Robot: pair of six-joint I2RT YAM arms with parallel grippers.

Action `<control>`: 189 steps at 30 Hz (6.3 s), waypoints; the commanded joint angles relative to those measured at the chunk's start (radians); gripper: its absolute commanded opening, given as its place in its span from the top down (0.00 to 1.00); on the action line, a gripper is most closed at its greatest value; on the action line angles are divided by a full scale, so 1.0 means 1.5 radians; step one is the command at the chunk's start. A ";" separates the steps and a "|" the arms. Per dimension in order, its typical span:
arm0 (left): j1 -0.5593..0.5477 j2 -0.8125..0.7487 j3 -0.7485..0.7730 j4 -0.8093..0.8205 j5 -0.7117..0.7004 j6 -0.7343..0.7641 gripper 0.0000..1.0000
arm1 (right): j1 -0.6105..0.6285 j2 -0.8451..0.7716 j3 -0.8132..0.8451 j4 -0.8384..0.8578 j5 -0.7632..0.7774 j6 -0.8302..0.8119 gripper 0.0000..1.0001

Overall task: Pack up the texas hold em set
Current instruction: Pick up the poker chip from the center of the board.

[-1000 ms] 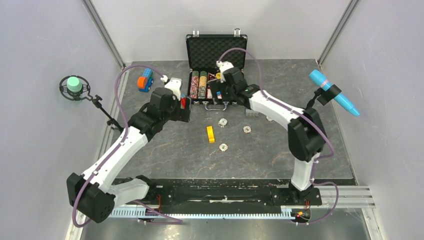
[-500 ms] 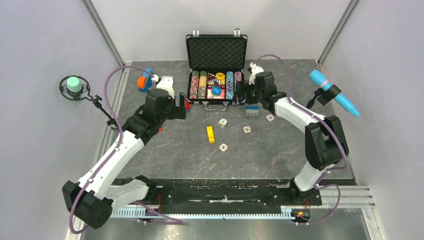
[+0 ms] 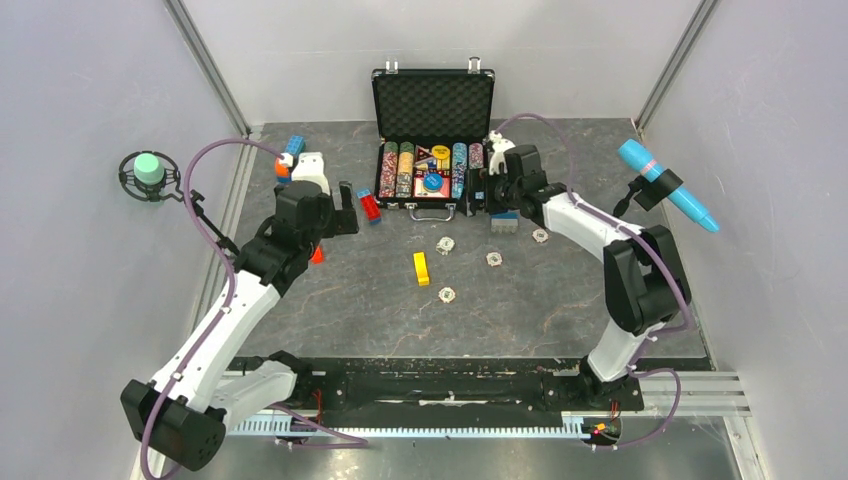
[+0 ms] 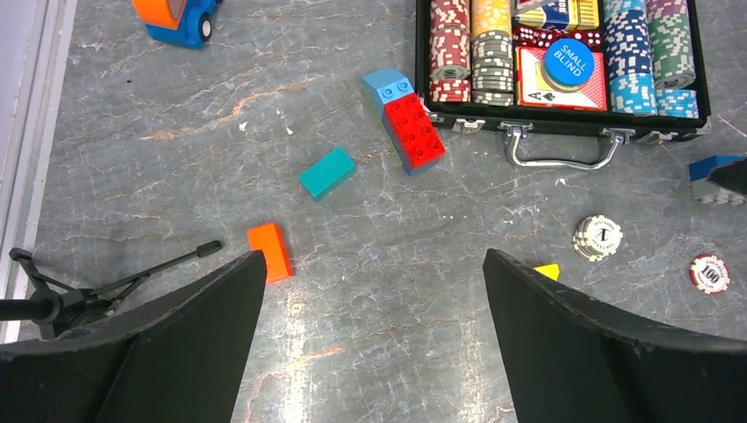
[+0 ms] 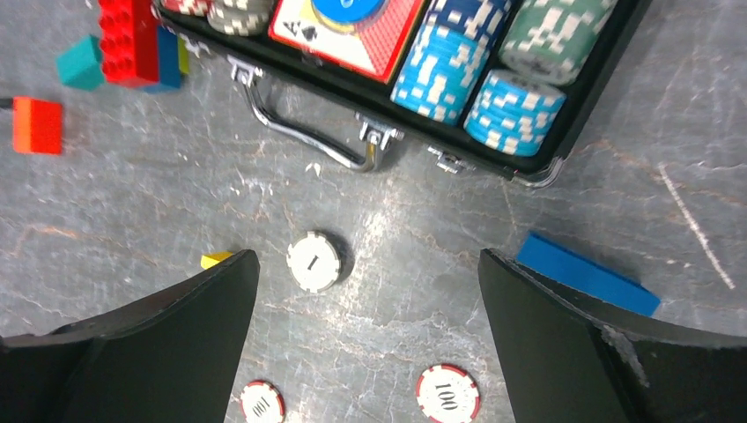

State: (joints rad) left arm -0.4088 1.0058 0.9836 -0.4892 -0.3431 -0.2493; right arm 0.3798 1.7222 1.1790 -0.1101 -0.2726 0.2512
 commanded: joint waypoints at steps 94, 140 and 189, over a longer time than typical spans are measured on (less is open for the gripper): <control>0.003 -0.039 -0.072 0.065 0.001 0.038 0.00 | 0.199 0.284 0.226 -0.311 0.301 -0.038 0.43; 0.003 -0.034 -0.071 0.065 0.010 0.038 0.00 | 0.214 0.276 0.224 -0.369 0.263 -0.067 0.39; 0.004 -0.033 -0.059 0.063 0.098 -0.084 0.00 | 0.206 0.179 0.223 -0.327 0.262 -0.121 1.00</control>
State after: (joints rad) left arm -0.4072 0.9554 0.8768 -0.4324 -0.2306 -0.2871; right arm 0.6960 2.0693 1.5356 -0.6163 0.1146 0.0875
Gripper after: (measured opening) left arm 0.994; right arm 0.447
